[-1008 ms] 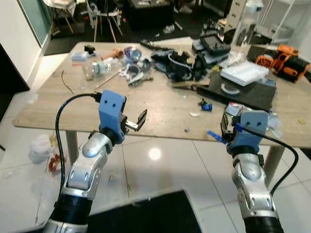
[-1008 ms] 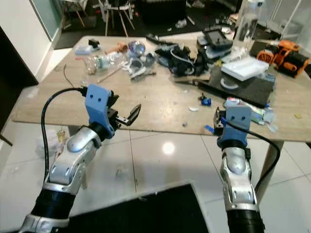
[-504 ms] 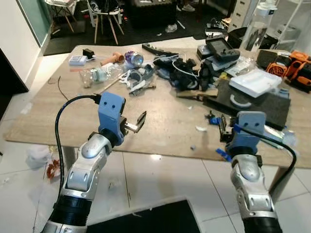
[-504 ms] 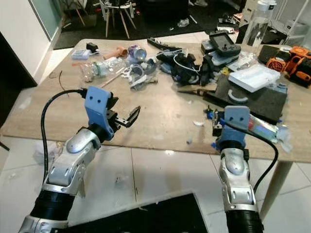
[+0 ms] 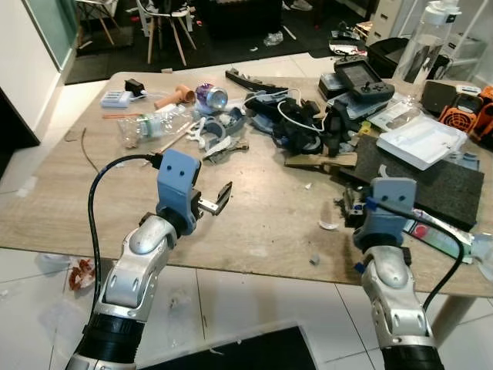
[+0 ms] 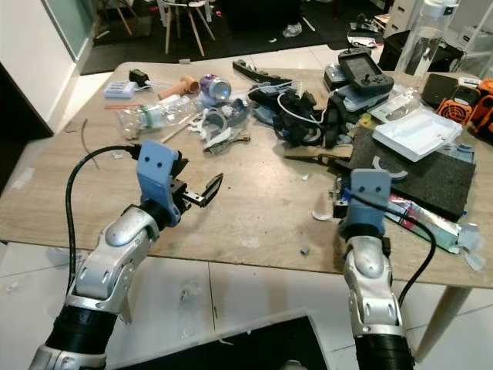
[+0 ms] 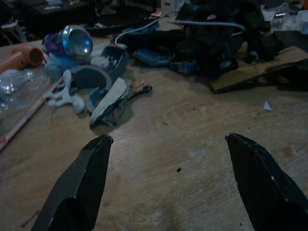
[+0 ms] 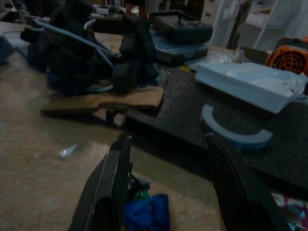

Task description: Picking trash to rubbish bin

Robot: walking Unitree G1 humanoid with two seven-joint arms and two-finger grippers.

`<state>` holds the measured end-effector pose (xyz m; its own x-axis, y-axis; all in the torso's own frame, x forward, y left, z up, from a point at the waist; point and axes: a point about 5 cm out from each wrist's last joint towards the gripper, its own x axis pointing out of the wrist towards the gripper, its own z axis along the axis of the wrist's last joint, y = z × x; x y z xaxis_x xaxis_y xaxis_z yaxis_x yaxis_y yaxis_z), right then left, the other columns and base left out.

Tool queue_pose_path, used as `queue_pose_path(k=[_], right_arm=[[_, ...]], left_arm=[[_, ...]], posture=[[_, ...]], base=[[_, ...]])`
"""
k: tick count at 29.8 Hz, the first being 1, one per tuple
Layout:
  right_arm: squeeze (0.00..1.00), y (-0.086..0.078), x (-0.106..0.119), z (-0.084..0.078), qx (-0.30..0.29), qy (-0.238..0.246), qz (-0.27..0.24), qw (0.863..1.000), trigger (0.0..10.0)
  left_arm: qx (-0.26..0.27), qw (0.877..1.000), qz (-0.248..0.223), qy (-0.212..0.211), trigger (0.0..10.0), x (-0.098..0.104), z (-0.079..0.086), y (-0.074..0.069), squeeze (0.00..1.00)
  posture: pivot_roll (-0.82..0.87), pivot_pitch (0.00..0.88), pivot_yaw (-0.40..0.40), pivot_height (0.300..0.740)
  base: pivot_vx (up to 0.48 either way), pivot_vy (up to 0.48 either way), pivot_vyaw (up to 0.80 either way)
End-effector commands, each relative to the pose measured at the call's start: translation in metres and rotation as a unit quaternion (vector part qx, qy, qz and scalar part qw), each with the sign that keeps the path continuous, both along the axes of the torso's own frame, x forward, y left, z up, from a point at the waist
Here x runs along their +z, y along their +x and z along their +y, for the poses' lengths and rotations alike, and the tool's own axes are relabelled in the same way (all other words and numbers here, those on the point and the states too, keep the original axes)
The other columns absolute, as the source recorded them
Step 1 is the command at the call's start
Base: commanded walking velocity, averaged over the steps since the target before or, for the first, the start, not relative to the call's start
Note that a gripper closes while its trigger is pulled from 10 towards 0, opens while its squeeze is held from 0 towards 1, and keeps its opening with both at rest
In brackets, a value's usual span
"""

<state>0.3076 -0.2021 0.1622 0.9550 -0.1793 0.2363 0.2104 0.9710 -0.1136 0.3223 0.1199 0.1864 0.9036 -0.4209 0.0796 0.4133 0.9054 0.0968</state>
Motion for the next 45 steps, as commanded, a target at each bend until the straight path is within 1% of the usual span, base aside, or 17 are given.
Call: queue_pose_path(k=[1,10,25,27,33,35,39,45], right_arm=[[0.0,-0.0027,-0.0058,0.0018,-0.001,0.002,0.01,1.0,10.0],[0.0,-0.0036,-0.0077,0.0006,-0.004,0.004,0.013,1.0,10.0],[0.0,-0.0043,-0.0098,0.0024,-0.004,0.007,0.015,1.0,10.0],[0.0,-0.0044,-0.0103,0.0026,-0.003,0.007,0.016,1.0,10.0],[0.0,-0.0047,-0.0108,0.003,-0.004,0.007,0.017,1.0,10.0],[0.0,-0.0049,-0.0109,0.0032,-0.004,0.007,0.017,1.0,10.0],[0.0,-0.005,-0.0109,0.0032,-0.005,0.007,0.017,1.0,10.0],[0.0,-0.0057,-0.0112,0.0018,-0.006,0.007,0.018,1.0,10.0]], left_arm=[[0.006,1.0,0.003,0.01,10.0,-0.0018,0.005,-0.0005,0.0],[0.002,1.0,0.002,0.016,10.0,-0.0007,0.003,0.0008,0.0],[-0.004,1.0,0.005,0.023,10.0,-0.0021,0.0027,0.0005,0.0],[-0.004,1.0,0.019,-0.003,10.0,-0.0034,0.0028,0.0004,0.0],[-0.001,1.0,0.011,0.015,10.0,-0.0029,0.0048,0.0009,0.0],[-0.003,1.0,0.021,0.007,10.0,-0.0038,0.0052,0.001,0.0],[-0.003,1.0,0.02,0.011,10.0,-0.0039,0.0056,0.0014,0.0],[0.001,1.0,0.018,0.015,10.0,-0.0041,0.0055,0.0018,0.0]], posture=[[-0.02,0.145,0.061,0.74],[-0.02,0.143,0.066,0.74],[-0.01,0.134,0.069,0.74],[-0.01,0.133,0.07,0.74],[-0.01,0.132,0.07,0.74],[-0.01,0.133,0.071,0.74],[-0.01,0.137,0.072,0.74],[-0.01,0.14,0.071,0.74]], base=[[0.0,0.0,0.0],[0.0,0.0,0.0],[0.0,-0.346,0.0],[0.0,0.0,0.0],[0.0,0.0,0.0],[0.0,0.48,0.0],[0.0,0.48,0.0],[0.0,0.0,0.0]])
